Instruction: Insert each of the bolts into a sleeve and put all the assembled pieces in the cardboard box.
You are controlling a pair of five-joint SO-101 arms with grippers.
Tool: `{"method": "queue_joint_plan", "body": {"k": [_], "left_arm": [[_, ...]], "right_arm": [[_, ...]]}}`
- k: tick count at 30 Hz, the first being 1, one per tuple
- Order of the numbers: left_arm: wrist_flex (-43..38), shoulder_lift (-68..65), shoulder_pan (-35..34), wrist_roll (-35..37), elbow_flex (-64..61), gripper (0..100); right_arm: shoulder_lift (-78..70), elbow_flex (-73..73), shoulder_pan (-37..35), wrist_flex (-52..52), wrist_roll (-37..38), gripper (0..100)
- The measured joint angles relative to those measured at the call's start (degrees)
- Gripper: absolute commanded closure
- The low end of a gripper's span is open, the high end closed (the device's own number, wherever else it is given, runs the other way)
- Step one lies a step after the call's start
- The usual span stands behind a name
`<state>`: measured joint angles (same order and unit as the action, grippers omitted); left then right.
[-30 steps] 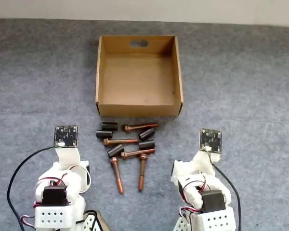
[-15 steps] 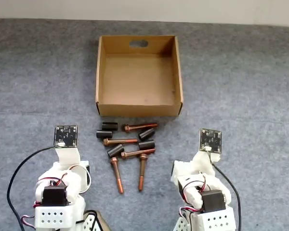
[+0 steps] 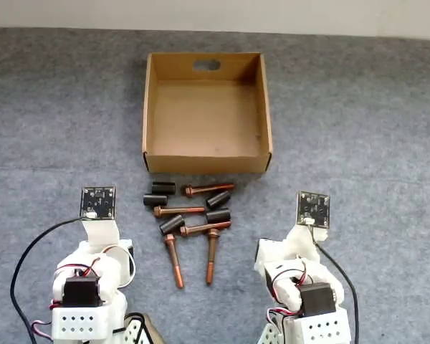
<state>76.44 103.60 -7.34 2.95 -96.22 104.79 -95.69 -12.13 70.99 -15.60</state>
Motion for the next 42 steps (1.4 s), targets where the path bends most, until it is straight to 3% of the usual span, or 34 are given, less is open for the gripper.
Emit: {"method": "queue_joint_plan", "body": {"k": [29,37,39,42], "left_arm": [[0.0,0.0,0.0,0.0,0.0,99],[0.0,0.0,0.0,0.0,0.0,99],[0.0,0.0,0.0,0.0,0.0,99],[0.0,0.0,0.0,0.0,0.0,99]], "right_arm": [[0.0,0.0,-0.3,-0.6,0.0,99.3],[0.0,0.0,-1.1,-23.3,0.3,99.2],[0.0,0.0,-1.1,-29.3,4.0,99.2],[0.0,0.0,-1.5,-34.4,16.3,99.2]]}}
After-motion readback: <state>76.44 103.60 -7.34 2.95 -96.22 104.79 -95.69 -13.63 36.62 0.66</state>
